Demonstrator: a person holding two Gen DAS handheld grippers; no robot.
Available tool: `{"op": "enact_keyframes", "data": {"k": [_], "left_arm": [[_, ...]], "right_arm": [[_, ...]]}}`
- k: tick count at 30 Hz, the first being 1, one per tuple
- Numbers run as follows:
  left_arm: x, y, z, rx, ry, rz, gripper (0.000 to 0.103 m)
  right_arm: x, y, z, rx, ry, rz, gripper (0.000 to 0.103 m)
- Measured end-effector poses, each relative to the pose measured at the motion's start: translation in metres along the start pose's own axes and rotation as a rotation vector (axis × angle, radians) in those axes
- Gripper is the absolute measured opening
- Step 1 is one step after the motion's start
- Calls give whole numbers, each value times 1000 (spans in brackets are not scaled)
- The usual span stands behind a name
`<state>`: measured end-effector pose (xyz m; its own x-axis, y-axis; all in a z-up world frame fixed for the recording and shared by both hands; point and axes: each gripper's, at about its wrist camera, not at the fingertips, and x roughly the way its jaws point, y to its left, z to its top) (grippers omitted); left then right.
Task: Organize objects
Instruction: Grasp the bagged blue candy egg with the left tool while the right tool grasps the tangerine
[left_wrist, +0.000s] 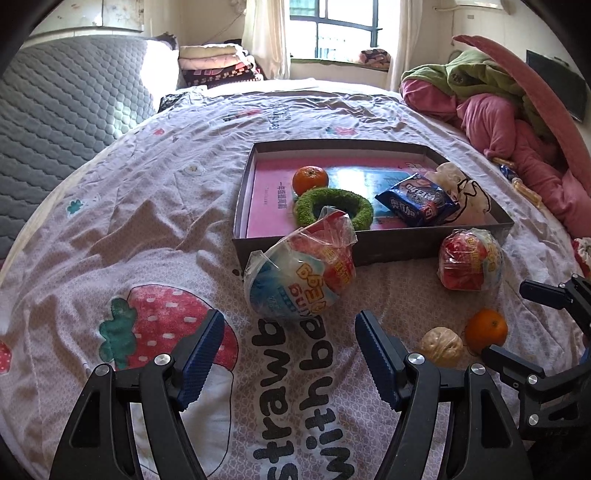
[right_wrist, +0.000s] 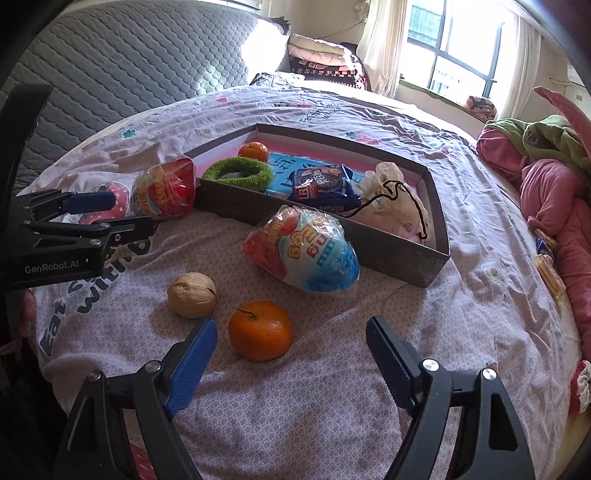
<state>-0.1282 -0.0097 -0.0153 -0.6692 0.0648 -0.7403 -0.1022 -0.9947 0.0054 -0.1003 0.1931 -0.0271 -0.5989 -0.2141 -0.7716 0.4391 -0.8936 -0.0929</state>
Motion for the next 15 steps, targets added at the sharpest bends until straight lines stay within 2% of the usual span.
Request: {"op": "enact_keyframes", "data": {"k": [15], "left_arm": [[17,2,15,-15,17,9,75]], "right_arm": [[10,1,-2,4,33,4,82]]}}
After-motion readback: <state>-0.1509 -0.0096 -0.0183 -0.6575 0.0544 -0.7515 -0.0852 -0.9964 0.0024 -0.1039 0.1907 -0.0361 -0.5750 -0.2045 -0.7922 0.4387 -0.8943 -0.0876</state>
